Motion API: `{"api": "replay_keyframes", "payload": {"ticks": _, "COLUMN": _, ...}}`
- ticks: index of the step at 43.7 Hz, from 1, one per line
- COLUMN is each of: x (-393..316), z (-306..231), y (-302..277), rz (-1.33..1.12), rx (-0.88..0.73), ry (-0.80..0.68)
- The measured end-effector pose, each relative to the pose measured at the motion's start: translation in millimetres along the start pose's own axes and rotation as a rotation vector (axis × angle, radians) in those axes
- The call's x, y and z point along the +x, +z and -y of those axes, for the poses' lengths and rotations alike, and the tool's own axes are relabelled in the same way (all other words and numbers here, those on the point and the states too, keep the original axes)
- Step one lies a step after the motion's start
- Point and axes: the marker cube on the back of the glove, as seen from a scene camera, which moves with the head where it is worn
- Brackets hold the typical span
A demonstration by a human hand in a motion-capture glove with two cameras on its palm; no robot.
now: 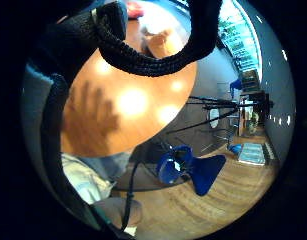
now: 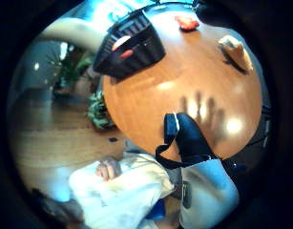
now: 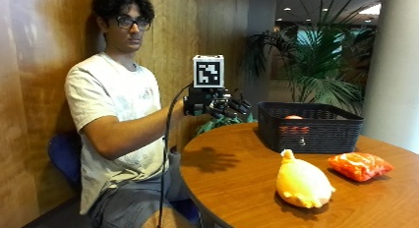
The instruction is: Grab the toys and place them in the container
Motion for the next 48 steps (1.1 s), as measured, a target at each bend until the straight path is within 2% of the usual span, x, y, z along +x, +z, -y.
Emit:
{"api": "replay_keyframes", "payload": {"ticks": 4, "x": 1.0, "z": 1.7, "y": 0.8, "rz": 0.001, "rx": 0.008, "ry": 0.037}}
{"api": "replay_keyframes", "payload": {"ticks": 18, "x": -1.0, "z": -3.2, "y": 4.8, "rz": 0.012, "rx": -0.004, "ry": -0.012}}
{"api": "replay_keyframes", "payload": {"ticks": 25, "x": 10.1, "z": -3.7, "y": 10.4, "rz": -0.092, "rx": -0.004, "ry": -0.014}}
{"api": "replay_keyframes", "payload": {"ticks": 32, "x": 0.6, "z": -0.6, "y": 6.3, "rz": 0.003, "rx": 0.004, "ry": 0.043}}
{"api": "replay_keyframes", "payload": {"ticks": 48, "x": -0.1, "z": -1.1, "y": 4.1, "rz": 0.047, "rx": 0.005, "ry": 0.031}}
